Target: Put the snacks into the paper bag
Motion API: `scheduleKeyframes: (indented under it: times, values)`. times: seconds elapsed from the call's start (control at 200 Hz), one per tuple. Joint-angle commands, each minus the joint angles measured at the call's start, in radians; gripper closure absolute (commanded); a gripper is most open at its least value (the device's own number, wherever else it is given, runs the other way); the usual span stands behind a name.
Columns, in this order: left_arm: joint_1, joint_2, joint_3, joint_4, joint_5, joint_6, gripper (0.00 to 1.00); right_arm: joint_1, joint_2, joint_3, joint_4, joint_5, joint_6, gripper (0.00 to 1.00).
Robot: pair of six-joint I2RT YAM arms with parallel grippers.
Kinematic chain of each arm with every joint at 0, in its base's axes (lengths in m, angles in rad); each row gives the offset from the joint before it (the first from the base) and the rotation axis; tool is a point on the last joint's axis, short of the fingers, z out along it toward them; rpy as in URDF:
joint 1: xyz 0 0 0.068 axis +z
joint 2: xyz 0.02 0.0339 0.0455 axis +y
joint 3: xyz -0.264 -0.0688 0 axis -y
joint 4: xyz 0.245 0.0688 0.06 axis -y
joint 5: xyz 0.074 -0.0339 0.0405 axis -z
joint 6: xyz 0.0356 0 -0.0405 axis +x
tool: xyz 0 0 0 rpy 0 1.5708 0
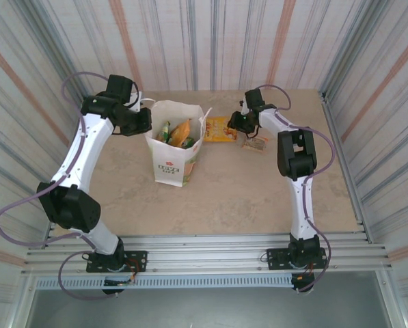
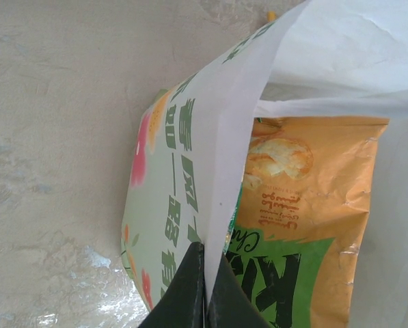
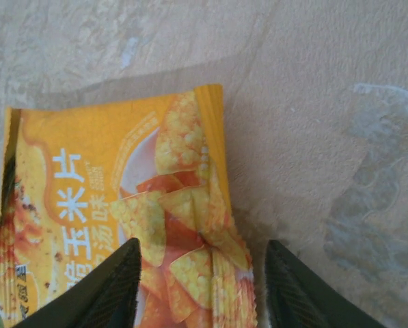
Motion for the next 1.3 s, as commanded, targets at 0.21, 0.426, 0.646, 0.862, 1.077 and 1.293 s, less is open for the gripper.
scheduleKeyframes:
  times: [0.21, 0.426, 0.646, 0.862, 1.077, 1.293]
  values:
    - [-0.01, -0.004, 0.012, 0.063, 0.033, -0.013, 1.0, -0.01, -0.084, -0.084, 0.064, -0.069, -0.045, 0.89]
    - [-0.017, -0.04, -0.044, 0.104, 0.033, -0.012, 1.0, -0.01, -0.266, -0.204, 0.116, -0.083, -0.024, 1.0]
    - [-0.017, -0.084, -0.092, 0.13, 0.046, -0.005, 1.0, -0.009, -0.491, -0.318, 0.093, -0.079, -0.009, 1.0]
    - [-0.019, -0.128, -0.144, 0.16, 0.051, 0.009, 1.0, 0.001, -0.691, -0.331, -0.007, -0.111, -0.003, 1.0]
    - [-0.019, -0.144, -0.181, 0.19, 0.059, 0.008, 1.0, 0.021, -0.834, -0.268, -0.087, -0.166, 0.048, 1.0]
    - [-0.018, -0.147, -0.21, 0.202, 0.062, 0.02, 1.0, 0.072, -0.905, -0.178, -0.085, -0.263, 0.162, 1.0]
